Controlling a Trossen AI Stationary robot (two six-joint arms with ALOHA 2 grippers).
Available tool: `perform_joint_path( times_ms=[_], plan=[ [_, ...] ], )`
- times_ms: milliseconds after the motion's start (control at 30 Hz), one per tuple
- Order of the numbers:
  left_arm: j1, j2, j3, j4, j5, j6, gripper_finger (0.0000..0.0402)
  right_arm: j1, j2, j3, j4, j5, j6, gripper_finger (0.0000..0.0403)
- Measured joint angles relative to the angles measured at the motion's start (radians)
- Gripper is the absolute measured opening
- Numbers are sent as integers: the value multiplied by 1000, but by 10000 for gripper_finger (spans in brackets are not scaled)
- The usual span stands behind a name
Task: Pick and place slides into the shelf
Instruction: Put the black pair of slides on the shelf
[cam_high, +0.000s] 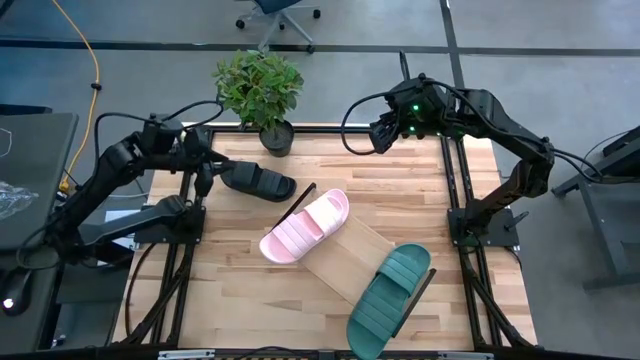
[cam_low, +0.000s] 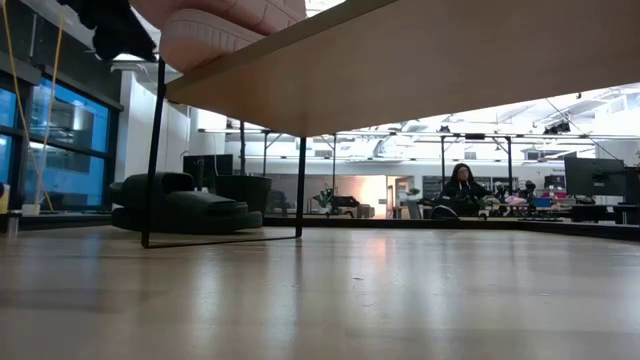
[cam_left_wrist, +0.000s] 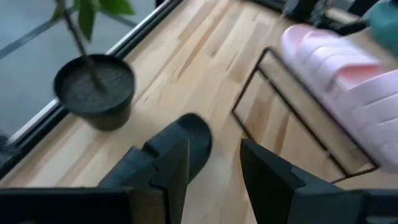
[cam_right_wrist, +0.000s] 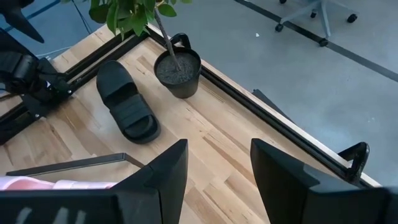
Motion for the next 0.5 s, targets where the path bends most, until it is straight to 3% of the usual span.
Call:
perform_joint_path(
  times_ms=[267, 500],
  plan=[
    [51, 27, 0, -20, -14, 61, 133, 0, 0, 0, 0, 0, 13, 167],
    [55, 67, 0, -92, -114, 90, 133, 0, 0, 0, 0, 0, 19, 167]
  ],
)
